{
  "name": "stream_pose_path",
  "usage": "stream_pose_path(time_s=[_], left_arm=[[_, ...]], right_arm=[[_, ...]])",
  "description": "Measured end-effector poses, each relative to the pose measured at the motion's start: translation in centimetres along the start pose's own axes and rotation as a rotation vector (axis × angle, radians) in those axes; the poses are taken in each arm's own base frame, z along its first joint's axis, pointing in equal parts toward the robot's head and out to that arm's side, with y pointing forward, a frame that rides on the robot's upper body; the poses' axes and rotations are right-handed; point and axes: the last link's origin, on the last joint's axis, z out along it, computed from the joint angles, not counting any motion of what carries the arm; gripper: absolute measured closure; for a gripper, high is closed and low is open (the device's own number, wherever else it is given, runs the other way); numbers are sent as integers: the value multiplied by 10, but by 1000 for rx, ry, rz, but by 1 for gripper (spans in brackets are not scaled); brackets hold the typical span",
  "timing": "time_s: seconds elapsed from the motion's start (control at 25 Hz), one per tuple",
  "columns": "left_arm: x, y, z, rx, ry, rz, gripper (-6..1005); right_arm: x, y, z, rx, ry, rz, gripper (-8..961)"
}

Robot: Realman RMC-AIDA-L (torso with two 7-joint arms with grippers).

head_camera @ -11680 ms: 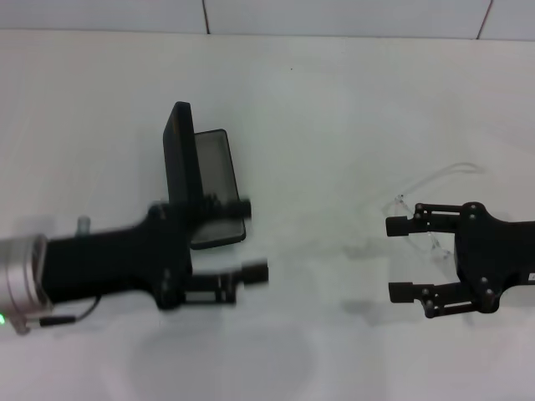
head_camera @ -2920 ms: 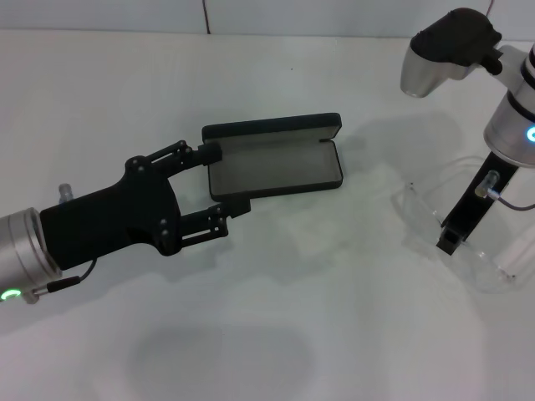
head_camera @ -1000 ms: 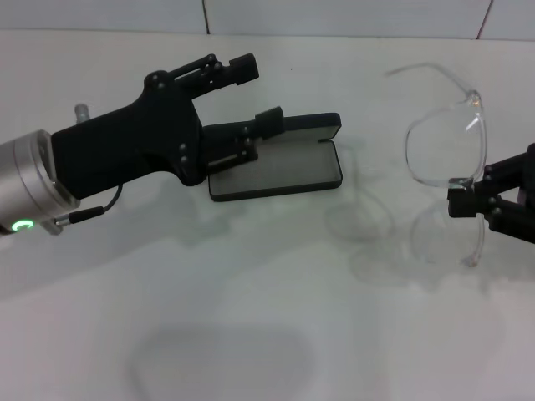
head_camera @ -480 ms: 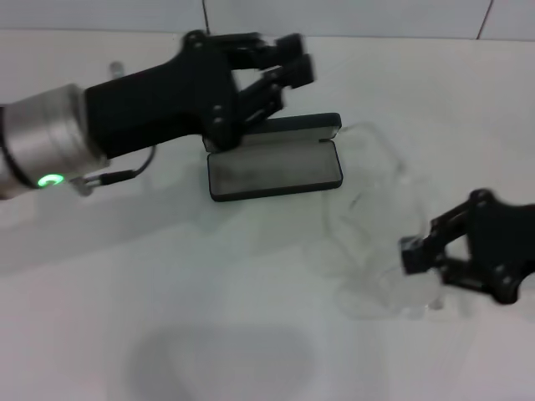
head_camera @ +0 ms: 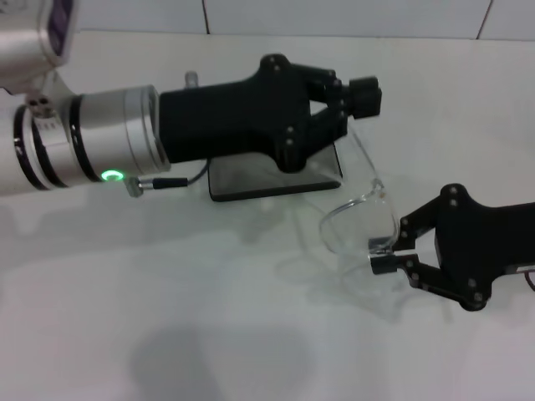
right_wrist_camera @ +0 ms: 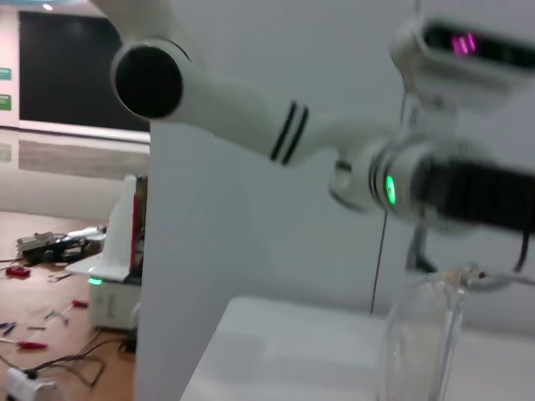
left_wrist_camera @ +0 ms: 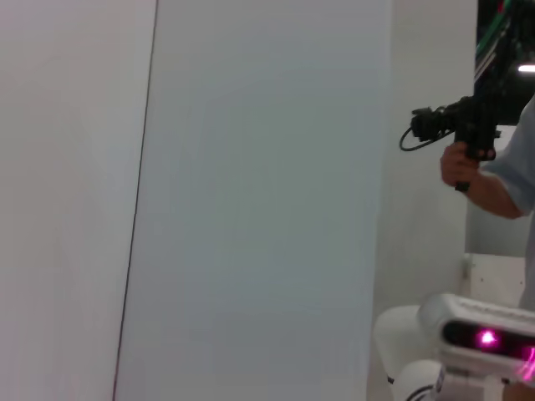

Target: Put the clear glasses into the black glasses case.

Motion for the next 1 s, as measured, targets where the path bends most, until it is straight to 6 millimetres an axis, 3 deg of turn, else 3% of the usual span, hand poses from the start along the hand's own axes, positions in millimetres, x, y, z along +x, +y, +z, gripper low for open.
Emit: stream_pose_path(time_s=[0.16, 1.0], left_arm=[[-7, 1, 0, 0, -11, -28, 938], [-32, 15, 6, -49, -77, -130, 937]], right_arm=[[1, 4, 1, 12, -60, -86, 865], [-8, -3, -1, 56, -112, -169, 865]])
